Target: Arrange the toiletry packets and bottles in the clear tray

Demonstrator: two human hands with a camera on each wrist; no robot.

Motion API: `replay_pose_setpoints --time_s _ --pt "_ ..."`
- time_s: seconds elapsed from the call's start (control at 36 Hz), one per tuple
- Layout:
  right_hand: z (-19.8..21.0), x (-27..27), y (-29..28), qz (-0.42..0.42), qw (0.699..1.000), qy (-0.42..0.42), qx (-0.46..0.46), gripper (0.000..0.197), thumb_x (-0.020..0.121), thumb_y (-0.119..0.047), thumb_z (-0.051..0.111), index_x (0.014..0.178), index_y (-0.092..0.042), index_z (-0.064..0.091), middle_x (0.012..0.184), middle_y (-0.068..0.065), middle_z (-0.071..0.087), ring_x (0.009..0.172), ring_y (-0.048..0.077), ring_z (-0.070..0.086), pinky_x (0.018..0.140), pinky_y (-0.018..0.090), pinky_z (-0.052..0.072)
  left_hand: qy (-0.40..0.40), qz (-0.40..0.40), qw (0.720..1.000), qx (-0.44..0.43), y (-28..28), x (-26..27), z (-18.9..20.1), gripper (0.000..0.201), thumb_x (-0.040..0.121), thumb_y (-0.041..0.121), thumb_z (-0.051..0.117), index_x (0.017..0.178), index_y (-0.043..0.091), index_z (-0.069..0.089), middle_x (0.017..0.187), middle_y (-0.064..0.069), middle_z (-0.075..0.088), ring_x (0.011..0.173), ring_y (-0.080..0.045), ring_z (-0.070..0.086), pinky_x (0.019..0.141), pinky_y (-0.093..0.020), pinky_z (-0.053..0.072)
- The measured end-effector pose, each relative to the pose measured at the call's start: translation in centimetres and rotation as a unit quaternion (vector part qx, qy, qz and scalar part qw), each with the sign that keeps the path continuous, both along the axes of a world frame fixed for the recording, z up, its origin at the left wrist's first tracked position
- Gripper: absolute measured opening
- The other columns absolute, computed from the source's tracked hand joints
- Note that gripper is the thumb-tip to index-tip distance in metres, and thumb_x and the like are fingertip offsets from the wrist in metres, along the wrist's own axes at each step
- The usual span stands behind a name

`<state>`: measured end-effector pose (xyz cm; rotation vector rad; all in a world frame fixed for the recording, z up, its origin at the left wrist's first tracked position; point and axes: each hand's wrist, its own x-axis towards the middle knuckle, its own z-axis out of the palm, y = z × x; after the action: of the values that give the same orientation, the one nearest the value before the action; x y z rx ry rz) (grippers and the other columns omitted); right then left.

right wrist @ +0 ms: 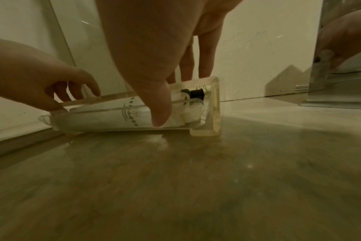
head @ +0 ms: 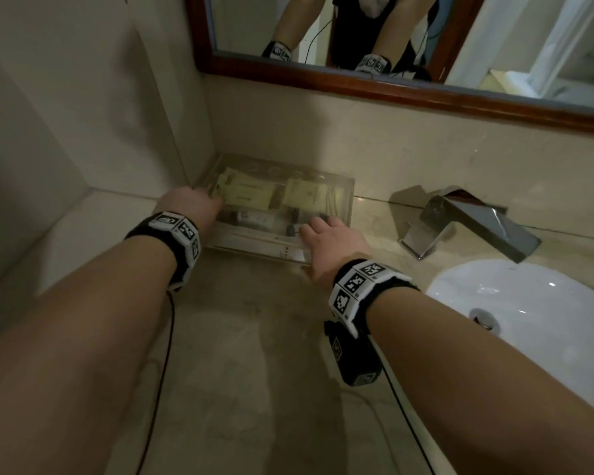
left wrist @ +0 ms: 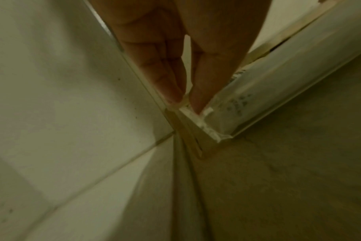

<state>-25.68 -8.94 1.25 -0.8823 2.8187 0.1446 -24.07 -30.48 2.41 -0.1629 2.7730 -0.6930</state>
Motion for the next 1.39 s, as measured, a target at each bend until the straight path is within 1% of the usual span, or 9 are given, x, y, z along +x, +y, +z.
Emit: replay_pose_setpoints --time_s 0.11,0.22,0.36,0.47,0.69,0.86,1.19,1.31,1.39 --pt "0.2 0.0 0.0 0.002 1.0 -0.005 -0.001 0.065 0.087 -0.032 0.061 0.142 -0.021 0.029 0.137 -0.001 0.039 0.127 0.024 0.037 0.095 0.036 0.044 0.005 0.004 1.0 0.028 -0.1 0.7 0.5 0.044 0.082 0.029 0.056 0.124 0.017 0.048 0.114 -0.012 0.058 0.104 -0.031 0.06 0.08 -0.033 0.051" --pt "0.3 0.1 -0.1 0.0 1.0 -0.012 -0.001 0.064 0.088 -0.032 0.06 0.143 -0.02 0.029 0.138 0.0 0.039 0.129 0.025 0.035 0.097 0.037 0.043 -0.04 -0.012 0.999 0.023 -0.6 0.6 1.5 0.054 0.082 0.03 0.062 0.131 0.02 0.042 0.121 -0.011 0.054 0.109 -0.03 0.058 0.085 -0.034 0.049" --pt "0.2 0.0 0.0 0.001 1.0 -0.014 -0.005 0.065 0.088 -0.03 0.061 0.143 -0.02 0.029 0.138 0.0 0.039 0.128 0.025 0.036 0.096 0.037 0.044 -0.032 -0.01 0.999 -0.01 -0.3 0.0 0.5 0.041 0.093 0.018 0.044 0.134 0.015 0.037 0.125 -0.015 0.05 0.113 -0.032 0.055 0.088 -0.037 0.049" --pt "0.2 -0.1 0.0 0.003 1.0 -0.013 -0.011 0.064 0.088 -0.029 0.061 0.143 -0.021 0.03 0.139 0.0 0.039 0.128 0.025 0.036 0.096 0.037 0.044 -0.016 -0.005 1.0 -0.013 -0.1 -0.4 -0.3 0.043 0.093 0.016 0.043 0.136 0.015 0.036 0.125 -0.015 0.051 0.112 -0.033 0.056 0.087 -0.038 0.05" --pt "0.0 0.0 0.1 0.013 1.0 -0.001 -0.024 0.065 0.087 -0.03 0.062 0.142 -0.02 0.03 0.138 0.0 0.04 0.127 0.024 0.037 0.097 0.035 0.043 -0.046 -0.014 0.999 0.012 0.2 0.8 0.7 0.066 0.075 0.051 0.062 0.128 0.016 0.044 0.126 -0.011 0.048 0.112 -0.027 0.052 0.085 -0.033 0.049" --pt "-0.5 0.1 0.1 -0.002 0.999 0.02 -0.049 0.062 0.086 -0.026 0.06 0.141 -0.021 0.032 0.136 -0.002 0.044 0.121 0.024 0.043 0.09 0.035 0.047 -0.013 -0.008 1.0 0.012 0.6 0.9 0.5 0.049 0.084 0.026 0.059 0.13 0.017 0.045 0.123 -0.011 0.053 0.112 -0.03 0.055 0.087 -0.036 0.05" --pt "-0.1 0.0 0.0 -0.014 0.998 0.01 -0.053 0.048 0.087 -0.014 0.055 0.132 -0.02 0.041 0.135 -0.001 0.044 0.119 0.024 0.043 0.088 0.035 0.046 -0.012 0.005 1.0 0.0 0.4 -0.2 0.4 0.035 0.094 0.022 0.046 0.128 0.011 0.048 0.124 -0.014 0.056 0.113 -0.031 0.058 0.087 -0.036 0.049" --pt "0.5 0.2 0.3 -0.031 0.998 -0.029 -0.055 0.045 0.089 -0.016 0.052 0.133 -0.019 0.042 0.137 -0.001 0.043 0.123 0.022 0.04 0.093 0.034 0.044 0.004 0.035 0.999 0.032 0.7 0.5 0.3 0.032 0.091 0.026 0.051 0.121 0.016 0.056 0.119 -0.011 0.06 0.108 -0.029 0.061 0.083 -0.033 0.05" --pt "1.1 0.1 0.8 -0.025 0.996 -0.083 -0.029 0.059 0.089 -0.017 0.054 0.144 -0.02 0.032 0.151 0.0 0.031 0.136 0.023 0.031 0.108 0.035 0.035 0.01 0.09 0.99 0.109 1.0 1.2 0.8 0.034 0.088 0.032 0.052 0.119 0.019 0.061 0.119 -0.007 0.063 0.108 -0.025 0.062 0.083 -0.031 0.05"
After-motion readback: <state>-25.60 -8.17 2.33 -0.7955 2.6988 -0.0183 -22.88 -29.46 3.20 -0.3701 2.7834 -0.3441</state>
